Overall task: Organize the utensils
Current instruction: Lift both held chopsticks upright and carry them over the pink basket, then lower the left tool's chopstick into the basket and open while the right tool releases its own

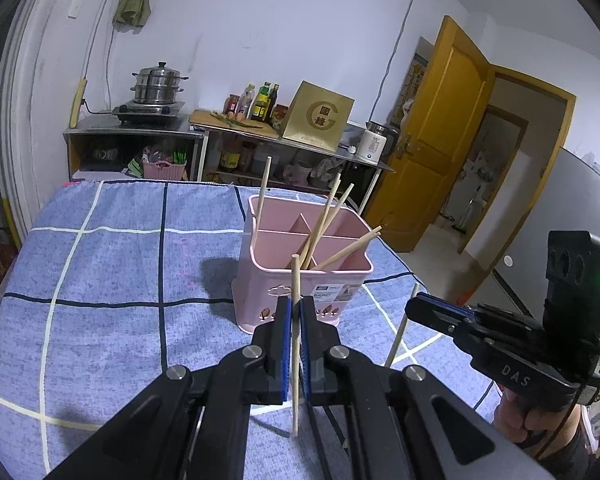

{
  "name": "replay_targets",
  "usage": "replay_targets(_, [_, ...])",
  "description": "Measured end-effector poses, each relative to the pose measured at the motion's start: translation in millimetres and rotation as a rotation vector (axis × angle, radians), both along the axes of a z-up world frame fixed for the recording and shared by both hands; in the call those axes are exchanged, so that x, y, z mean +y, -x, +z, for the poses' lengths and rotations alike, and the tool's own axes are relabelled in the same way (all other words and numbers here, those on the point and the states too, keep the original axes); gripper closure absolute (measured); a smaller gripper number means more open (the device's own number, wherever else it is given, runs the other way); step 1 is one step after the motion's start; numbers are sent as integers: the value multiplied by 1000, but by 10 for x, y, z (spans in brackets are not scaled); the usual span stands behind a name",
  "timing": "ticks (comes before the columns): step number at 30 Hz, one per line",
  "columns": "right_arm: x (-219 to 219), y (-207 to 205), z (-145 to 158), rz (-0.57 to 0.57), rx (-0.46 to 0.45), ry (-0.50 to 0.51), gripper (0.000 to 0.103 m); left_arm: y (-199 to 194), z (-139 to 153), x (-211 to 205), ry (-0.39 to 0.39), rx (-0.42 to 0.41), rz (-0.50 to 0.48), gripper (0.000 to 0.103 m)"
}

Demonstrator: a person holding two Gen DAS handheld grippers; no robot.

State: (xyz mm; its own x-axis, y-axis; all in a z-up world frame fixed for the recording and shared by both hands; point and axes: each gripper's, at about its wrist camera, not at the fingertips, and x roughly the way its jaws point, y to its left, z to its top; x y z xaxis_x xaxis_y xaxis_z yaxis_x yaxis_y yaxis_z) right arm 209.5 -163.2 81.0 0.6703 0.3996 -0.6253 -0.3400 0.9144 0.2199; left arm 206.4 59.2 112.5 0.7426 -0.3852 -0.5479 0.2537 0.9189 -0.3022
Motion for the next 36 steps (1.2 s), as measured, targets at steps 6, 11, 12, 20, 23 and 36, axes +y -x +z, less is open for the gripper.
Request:
replay_targets(6, [-11, 3, 71, -2, -20, 6, 99, 56, 96, -62, -33, -31, -5, 99])
replay_targets(11, [-27, -16, 243, 5, -61, 9, 99, 63, 266, -101, -53, -64, -8, 99])
replay_targets(12, [-27, -18, 295, 8, -75, 8, 99, 55, 311, -112, -57, -70, -9, 99])
replay_targets(20, [-30, -155, 658, 14, -167, -17, 99, -110, 715, -217, -93, -125, -3, 99])
replay_targets(23, [-29, -238, 754, 15, -192, -31, 99, -204, 862, -250, -112, -151, 6, 99])
replay_targets(36, [-4, -684, 1047, 0, -290, -81, 99, -671, 1252, -312, -136, -226, 38, 99])
